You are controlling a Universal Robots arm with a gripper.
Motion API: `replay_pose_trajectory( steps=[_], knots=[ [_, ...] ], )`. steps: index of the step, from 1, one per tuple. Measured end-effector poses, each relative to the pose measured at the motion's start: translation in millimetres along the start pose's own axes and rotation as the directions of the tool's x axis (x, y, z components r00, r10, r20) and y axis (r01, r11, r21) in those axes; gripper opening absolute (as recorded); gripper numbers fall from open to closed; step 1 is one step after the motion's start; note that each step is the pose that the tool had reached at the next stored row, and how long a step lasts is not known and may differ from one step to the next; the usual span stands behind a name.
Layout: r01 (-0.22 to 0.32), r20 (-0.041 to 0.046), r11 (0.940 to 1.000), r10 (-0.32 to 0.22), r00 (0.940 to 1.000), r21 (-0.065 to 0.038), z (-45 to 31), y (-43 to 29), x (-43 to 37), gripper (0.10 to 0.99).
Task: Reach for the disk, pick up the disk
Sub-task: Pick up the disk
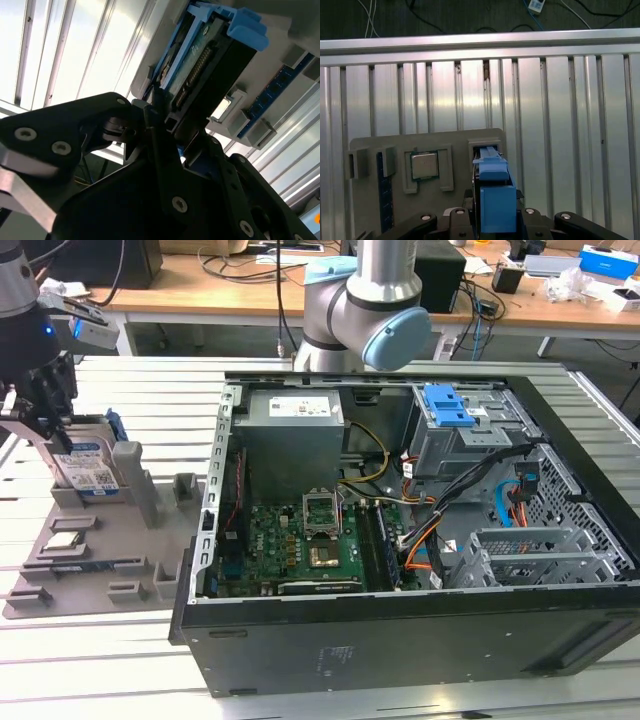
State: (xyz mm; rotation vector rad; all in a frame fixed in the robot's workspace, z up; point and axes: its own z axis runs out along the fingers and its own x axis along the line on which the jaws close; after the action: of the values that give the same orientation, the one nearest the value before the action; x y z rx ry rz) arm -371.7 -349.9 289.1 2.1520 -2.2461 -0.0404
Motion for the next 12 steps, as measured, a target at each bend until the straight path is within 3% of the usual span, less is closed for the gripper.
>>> replay_pose_trajectory(
  steps=[12],
  knots=[
    [0.000, 0.0000, 1.0000, 0.000, 1.0000, 0.000, 0.8, 0.0, 0.0, 0.365]
  ],
)
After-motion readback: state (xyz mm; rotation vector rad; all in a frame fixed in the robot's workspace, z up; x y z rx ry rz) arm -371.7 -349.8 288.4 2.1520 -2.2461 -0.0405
